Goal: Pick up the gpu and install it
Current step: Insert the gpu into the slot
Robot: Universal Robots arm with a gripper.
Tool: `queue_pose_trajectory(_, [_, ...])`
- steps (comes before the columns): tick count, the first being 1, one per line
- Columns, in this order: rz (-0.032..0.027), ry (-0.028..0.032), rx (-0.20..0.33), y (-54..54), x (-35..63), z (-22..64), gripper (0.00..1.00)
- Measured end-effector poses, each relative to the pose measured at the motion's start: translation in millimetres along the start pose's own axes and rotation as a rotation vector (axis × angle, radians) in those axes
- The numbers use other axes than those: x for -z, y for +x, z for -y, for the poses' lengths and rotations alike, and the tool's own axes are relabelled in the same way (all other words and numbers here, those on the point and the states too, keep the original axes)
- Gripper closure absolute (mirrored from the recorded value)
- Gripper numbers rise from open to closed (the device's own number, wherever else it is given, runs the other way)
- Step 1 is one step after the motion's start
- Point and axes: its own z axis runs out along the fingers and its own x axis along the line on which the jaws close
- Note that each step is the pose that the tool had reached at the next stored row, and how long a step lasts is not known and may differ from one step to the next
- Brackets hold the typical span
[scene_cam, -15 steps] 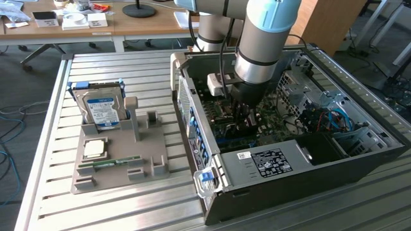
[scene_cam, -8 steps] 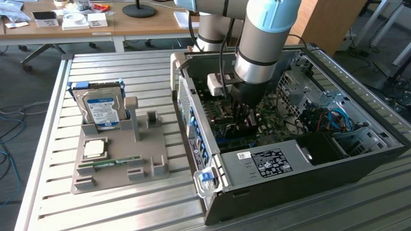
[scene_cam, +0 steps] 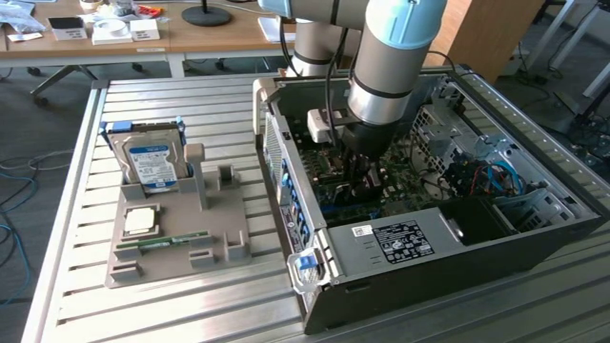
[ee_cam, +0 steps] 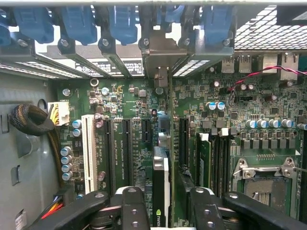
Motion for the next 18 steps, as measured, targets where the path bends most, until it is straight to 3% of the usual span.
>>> queue_pose_trajectory(3, [-0.0002, -0.0001, 0.0, 0.0, 0.3, 0.0, 0.6])
queue_pose_trajectory(6, [-0.0001, 0.0, 0.0, -0.2, 7.2, 0.2, 0.6])
queue_pose_trajectory(18, [-0.0001, 0.0, 0.0, -1.6, 57.6, 1.4, 0.6])
